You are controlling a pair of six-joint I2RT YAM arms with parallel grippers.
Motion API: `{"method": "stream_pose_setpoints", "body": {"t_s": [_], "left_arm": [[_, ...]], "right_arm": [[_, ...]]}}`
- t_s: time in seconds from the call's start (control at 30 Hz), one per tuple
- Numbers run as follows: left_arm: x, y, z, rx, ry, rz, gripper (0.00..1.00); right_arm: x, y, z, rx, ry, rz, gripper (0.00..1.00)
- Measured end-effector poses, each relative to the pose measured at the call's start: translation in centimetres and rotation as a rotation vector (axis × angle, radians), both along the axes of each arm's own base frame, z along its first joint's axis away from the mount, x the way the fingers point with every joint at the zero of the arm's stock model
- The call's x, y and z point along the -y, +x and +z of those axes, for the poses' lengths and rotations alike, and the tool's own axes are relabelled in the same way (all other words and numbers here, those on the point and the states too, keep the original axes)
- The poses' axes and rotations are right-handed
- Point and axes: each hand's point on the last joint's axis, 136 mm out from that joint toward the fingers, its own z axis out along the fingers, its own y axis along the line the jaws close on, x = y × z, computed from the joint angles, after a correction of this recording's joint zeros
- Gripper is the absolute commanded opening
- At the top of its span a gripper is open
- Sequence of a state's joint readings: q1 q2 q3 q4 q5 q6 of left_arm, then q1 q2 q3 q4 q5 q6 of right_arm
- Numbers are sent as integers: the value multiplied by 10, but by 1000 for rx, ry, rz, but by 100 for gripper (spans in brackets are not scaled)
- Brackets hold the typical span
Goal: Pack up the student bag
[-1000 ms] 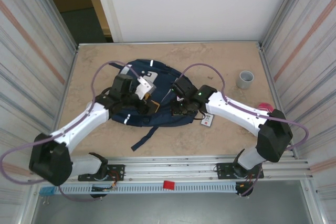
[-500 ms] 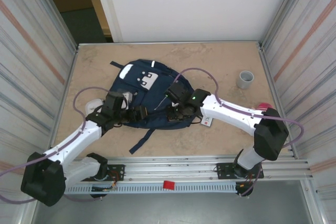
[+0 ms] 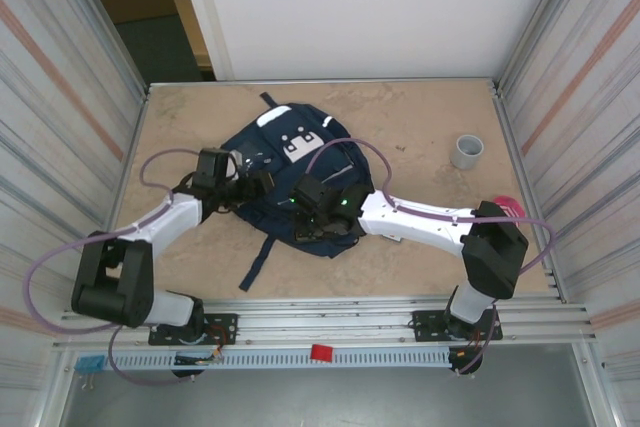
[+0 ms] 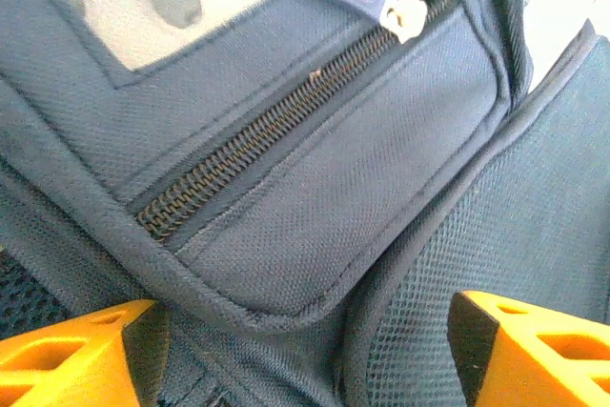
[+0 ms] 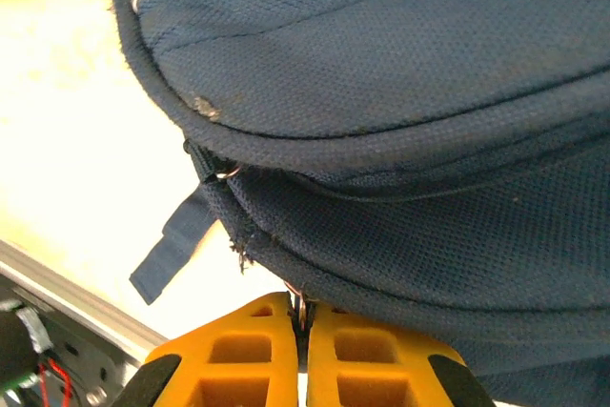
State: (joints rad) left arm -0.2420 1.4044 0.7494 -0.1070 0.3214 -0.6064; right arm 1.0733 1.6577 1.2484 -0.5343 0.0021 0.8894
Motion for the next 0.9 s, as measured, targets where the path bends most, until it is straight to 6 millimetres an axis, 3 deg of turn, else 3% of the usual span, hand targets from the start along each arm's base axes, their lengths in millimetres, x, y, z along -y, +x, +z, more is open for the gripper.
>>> {"method": "stream_pose_setpoints", "body": {"t_s": [0.17,0.3,0.4,0.53,0.73,0.9], "left_arm": [[6,24,16,24,-34,-8,79],[12,26,39,57,-77,-16,80],[10,11,59,69,-118,3,78],[5,-23,77,74,-199,56,76],[6,-67,53,-48,-310,126,76],[14,-83,40,-129,-382,161,75]], "right_arm": [[-8,8,2,15,37,-43,0],[-11,9,4,23,50,-47,0],[-12,9,5,24,51,-46,0],[-13,8,2,14,50,-39,0],[-13,7,1,-25,64,-14,0],[-14,6,3,-44,66,2,0]]}}
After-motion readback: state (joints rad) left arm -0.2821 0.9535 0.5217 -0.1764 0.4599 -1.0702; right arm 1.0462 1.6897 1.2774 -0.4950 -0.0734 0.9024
